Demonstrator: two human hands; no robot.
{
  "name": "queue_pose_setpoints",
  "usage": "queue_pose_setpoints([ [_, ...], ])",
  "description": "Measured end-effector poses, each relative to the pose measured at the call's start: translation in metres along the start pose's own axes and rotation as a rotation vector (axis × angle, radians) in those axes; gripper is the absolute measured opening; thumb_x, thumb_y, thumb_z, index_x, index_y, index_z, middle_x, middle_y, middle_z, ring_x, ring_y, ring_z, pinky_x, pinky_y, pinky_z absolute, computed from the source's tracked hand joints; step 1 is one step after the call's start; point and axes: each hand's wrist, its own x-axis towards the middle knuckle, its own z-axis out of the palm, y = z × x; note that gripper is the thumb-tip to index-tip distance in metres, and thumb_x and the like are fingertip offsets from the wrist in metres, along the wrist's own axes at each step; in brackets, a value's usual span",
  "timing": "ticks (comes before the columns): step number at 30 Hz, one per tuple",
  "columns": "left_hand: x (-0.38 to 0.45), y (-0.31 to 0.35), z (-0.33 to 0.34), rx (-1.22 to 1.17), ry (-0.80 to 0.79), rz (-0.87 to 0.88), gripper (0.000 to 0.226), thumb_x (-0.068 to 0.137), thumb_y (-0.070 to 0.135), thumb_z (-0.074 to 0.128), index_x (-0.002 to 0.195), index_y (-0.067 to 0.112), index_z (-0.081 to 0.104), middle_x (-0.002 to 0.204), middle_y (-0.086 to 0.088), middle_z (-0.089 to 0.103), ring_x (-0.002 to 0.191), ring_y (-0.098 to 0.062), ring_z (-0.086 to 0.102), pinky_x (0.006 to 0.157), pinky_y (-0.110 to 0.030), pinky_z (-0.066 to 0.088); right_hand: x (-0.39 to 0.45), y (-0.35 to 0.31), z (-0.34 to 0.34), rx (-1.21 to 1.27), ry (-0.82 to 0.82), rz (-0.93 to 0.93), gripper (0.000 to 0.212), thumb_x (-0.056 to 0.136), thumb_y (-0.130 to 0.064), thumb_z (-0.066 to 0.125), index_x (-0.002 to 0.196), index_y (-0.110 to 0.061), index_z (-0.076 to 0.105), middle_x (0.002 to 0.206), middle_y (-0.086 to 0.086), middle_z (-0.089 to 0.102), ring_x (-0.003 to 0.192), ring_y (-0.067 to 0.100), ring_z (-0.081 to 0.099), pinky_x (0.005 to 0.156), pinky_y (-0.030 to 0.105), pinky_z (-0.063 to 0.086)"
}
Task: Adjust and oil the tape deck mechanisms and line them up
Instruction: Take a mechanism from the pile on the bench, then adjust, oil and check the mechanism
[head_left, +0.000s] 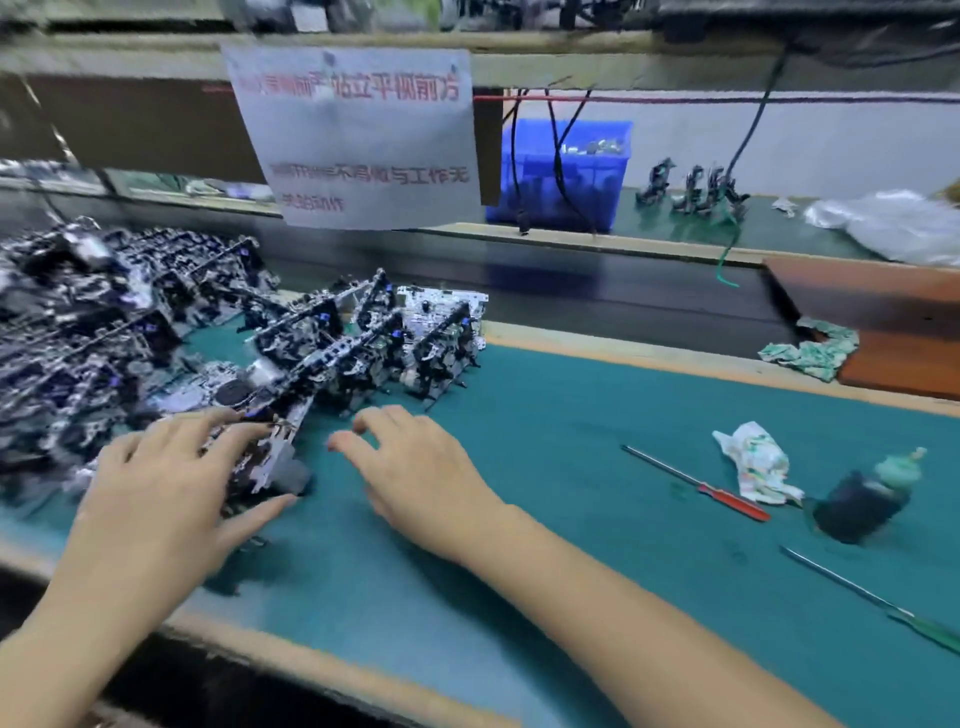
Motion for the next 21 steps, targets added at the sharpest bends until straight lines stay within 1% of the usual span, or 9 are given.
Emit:
queue_pose_setpoints([
  [2,-0.005,-0.016,0.000,0.048,-0.076,-0.010,0.078,0.068,0.080,0.035,0.103,0.017,0.064,0.102,-0.009,0.066,0.086,-0.035,0.065,0.066,-0.051,0.050,0.021,-0.016,0.002,0.088,-0.004,-0.004,0.040,0.092,-0.018,0.049,0.131,-0.015,0.043,0.123,0.007,0.047,0.112,0.025,0.043,0.083,0.036,0.042],
  [4,-0.010,-0.034,0.001,0.031,-0.080,0.065,0.074,0.066,0.082,0.037,0.106,0.024,0.059,0.097,-0.003,0.067,0.079,-0.030,0.067,0.059,-0.045,0.052,0.033,-0.035,0.002,0.328,-0.023,0.027,0.032,0.091,-0.016,0.052,0.123,-0.009,0.051,0.114,0.011,0.055,0.106,0.029,0.049,0.078,0.040,0.044],
  [6,-0.011,-0.050,-0.002,-0.075,-0.097,0.130,0.056,0.066,0.079,0.047,0.105,0.039,0.054,0.093,0.005,0.066,0.074,-0.024,0.066,0.056,-0.042,0.053,0.038,-0.053,0.002,0.495,-0.020,0.039,0.025,0.091,-0.018,0.053,0.113,-0.006,0.057,0.105,0.015,0.060,0.099,0.032,0.054,0.077,0.042,0.048],
  [9,-0.003,-0.064,-0.010,-0.199,-0.115,0.173,0.040,0.067,0.075,0.055,0.104,0.062,0.044,0.082,0.024,0.055,0.067,-0.007,0.056,0.056,-0.029,0.044,0.043,-0.070,0.007,0.522,-0.011,0.077,0.031,0.091,-0.031,0.058,0.109,-0.007,0.055,0.102,0.014,0.061,0.094,0.033,0.056,0.074,0.041,0.046],
  [11,0.004,-0.068,-0.009,-0.204,-0.129,0.226,0.035,0.073,0.079,0.042,0.100,0.059,0.047,0.078,0.028,0.051,0.065,-0.006,0.055,0.057,-0.026,0.037,0.046,-0.074,0.008,0.577,0.020,0.149,0.024,0.090,-0.025,0.060,0.106,-0.007,0.054,0.100,0.015,0.063,0.093,0.035,0.056,0.073,0.041,0.043],
  [14,0.009,-0.065,-0.010,-0.201,-0.147,0.263,0.053,0.076,0.084,0.031,0.092,0.045,0.063,0.072,0.028,0.049,0.061,-0.006,0.054,0.058,-0.025,0.033,0.041,-0.071,0.007,0.669,0.042,0.207,0.015,0.090,-0.016,0.058,0.102,-0.006,0.056,0.097,0.017,0.065,0.091,0.036,0.056,0.076,0.044,0.044],
  [15,0.009,-0.062,-0.011,-0.228,-0.152,0.259,0.058,0.075,0.085,0.032,0.089,0.040,0.066,0.071,0.028,0.049,0.061,-0.003,0.051,0.058,-0.024,0.033,0.036,-0.069,0.005,0.660,0.050,0.196,0.015,0.091,-0.017,0.058,0.102,-0.006,0.056,0.098,0.017,0.065,0.091,0.037,0.056,0.077,0.044,0.044],
  [17,0.008,-0.048,-0.017,-0.335,-0.179,0.251,0.052,0.072,0.085,0.038,0.090,0.044,0.063,0.070,0.032,0.051,0.063,0.006,0.049,0.059,-0.020,0.037,0.020,-0.061,-0.001,0.659,0.085,0.178,0.015,0.092,-0.018,0.058,0.102,-0.006,0.057,0.101,0.016,0.065,0.092,0.035,0.057,0.079,0.043,0.043],
  [21,0.014,0.006,-0.021,-0.478,-0.107,0.373,0.042,0.064,0.081,0.050,0.087,0.048,0.063,0.073,0.026,0.060,0.075,0.010,0.052,0.062,-0.013,0.038,-0.028,-0.032,-0.018,0.711,0.176,0.215,0.012,0.093,-0.017,0.058,0.101,-0.008,0.059,0.096,0.007,0.065,0.084,0.022,0.055,0.078,0.035,0.041],
])
